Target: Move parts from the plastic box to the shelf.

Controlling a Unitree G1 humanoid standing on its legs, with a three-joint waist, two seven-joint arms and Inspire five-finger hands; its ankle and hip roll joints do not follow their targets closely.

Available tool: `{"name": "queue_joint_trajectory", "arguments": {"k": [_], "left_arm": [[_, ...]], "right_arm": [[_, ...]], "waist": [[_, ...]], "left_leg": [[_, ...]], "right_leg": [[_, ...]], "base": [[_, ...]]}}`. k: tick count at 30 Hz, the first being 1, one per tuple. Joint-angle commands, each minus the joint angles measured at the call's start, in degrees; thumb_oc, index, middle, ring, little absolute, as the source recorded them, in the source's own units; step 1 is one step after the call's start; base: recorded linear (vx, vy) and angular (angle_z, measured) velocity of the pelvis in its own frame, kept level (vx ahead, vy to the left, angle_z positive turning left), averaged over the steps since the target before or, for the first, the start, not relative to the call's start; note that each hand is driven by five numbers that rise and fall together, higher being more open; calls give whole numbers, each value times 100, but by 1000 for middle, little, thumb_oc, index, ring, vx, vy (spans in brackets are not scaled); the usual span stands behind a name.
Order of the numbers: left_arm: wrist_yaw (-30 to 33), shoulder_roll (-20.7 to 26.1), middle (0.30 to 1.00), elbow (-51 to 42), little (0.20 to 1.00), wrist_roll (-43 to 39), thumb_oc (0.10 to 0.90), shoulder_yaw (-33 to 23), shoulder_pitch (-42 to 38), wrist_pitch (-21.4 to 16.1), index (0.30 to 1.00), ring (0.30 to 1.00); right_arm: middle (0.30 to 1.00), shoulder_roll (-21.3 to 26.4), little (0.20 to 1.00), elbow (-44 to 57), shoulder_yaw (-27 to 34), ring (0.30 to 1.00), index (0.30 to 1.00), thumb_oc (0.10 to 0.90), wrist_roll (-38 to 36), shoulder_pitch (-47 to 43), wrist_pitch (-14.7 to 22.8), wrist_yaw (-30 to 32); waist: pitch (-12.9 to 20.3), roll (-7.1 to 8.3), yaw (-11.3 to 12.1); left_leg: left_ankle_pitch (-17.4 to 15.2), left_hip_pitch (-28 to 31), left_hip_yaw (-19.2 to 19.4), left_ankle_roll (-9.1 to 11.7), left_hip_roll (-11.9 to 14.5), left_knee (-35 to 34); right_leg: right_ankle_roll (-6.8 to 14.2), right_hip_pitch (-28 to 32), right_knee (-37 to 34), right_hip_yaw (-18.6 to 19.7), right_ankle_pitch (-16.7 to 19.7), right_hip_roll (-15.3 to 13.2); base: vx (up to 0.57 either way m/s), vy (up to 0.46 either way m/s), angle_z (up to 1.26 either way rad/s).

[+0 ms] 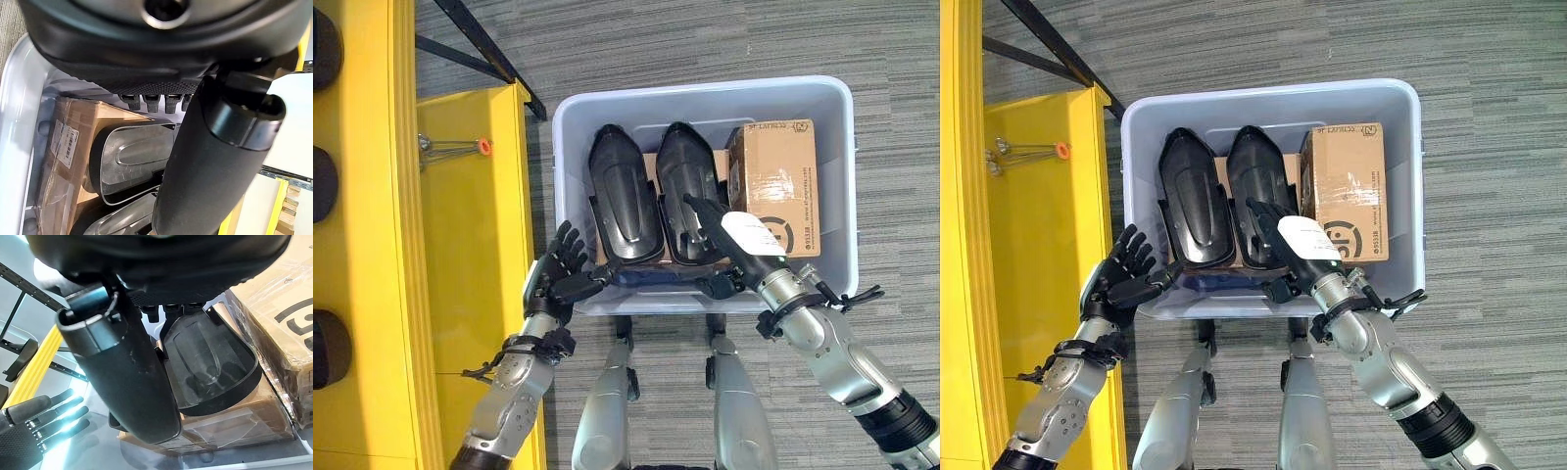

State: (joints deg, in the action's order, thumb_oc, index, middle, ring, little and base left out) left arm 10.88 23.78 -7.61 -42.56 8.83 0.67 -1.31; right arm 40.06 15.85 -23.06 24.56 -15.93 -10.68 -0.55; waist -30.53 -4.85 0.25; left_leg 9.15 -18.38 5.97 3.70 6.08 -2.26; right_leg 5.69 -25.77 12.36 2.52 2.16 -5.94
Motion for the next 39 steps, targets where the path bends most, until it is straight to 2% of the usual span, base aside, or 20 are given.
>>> {"name": "queue_joint_trajectory", "arguments": {"k": [1,10,16,19,24,30,37,39], "left_arm": [[-36,241,1000,-734,1000,-38,900,-293,14,-439,1000,1000],[43,250,1000,-756,1000,-39,900,-261,38,-442,1000,1000],[162,261,1000,-811,1000,-56,900,-233,49,-505,1000,1000],[215,263,1000,-820,1000,-75,900,-208,39,-515,1000,1000],[209,276,1000,-885,1000,-34,900,-171,161,-611,1000,1000],[73,353,1000,-949,1000,-147,900,-161,316,-643,1000,1000],[-7,400,1000,-1017,1000,-176,900,-201,425,-672,1000,1000],[-79,424,1000,-1006,1000,-203,900,-210,449,-676,1000,1000]], "right_arm": [[1000,134,1000,783,11,1000,1000,900,165,-324,256,163],[1000,123,1000,713,-72,1000,1000,900,336,-367,169,139],[1000,154,1000,711,-103,1000,1000,900,421,-438,178,186],[1000,150,1000,757,-150,1000,1000,900,446,-490,118,163],[1000,153,1000,739,-179,1000,1000,900,524,-471,86,471],[1000,187,1000,866,-299,1000,1000,900,867,-648,65,511],[1000,254,1000,869,-285,1000,1000,900,852,-663,-27,690],[1000,270,1000,879,-304,1000,1000,900,892,-678,-211,693]], "waist": [[74,120,-87],[74,66,-47],[74,26,-13],[74,10,7],[74,-21,57],[74,-84,155],[74,-123,199],[74,-146,197]], "left_leg": [[-584,-354,-223,-269,-325,676],[-540,-712,-254,-280,-367,797],[-558,-1196,-297,-314,-419,1052],[-584,-1491,-338,-330,-450,1220],[-702,-1968,-439,-369,-508,1623],[-916,-2701,-515,-458,-631,2334],[-988,-2873,-549,-507,-686,2533],[-1025,-2905,-531,-509,-699,2594]], "right_leg": [[-271,139,448,-690,-670,11],[-302,-201,634,-700,-708,7],[-348,-666,923,-679,-766,19],[-378,-949,1157,-652,-848,24],[-437,-1381,1636,-586,-1049,7],[-590,-2078,2495,-541,-1371,116],[-610,-2255,2712,-514,-1441,132],[-624,-2298,2750,-503,-1454,135]], "base": [[0,-4,4],[0,0,0],[-6,11,1],[-11,3,3],[-2,-6,9],[16,-19,9],[21,-3,2],[31,32,5]]}}
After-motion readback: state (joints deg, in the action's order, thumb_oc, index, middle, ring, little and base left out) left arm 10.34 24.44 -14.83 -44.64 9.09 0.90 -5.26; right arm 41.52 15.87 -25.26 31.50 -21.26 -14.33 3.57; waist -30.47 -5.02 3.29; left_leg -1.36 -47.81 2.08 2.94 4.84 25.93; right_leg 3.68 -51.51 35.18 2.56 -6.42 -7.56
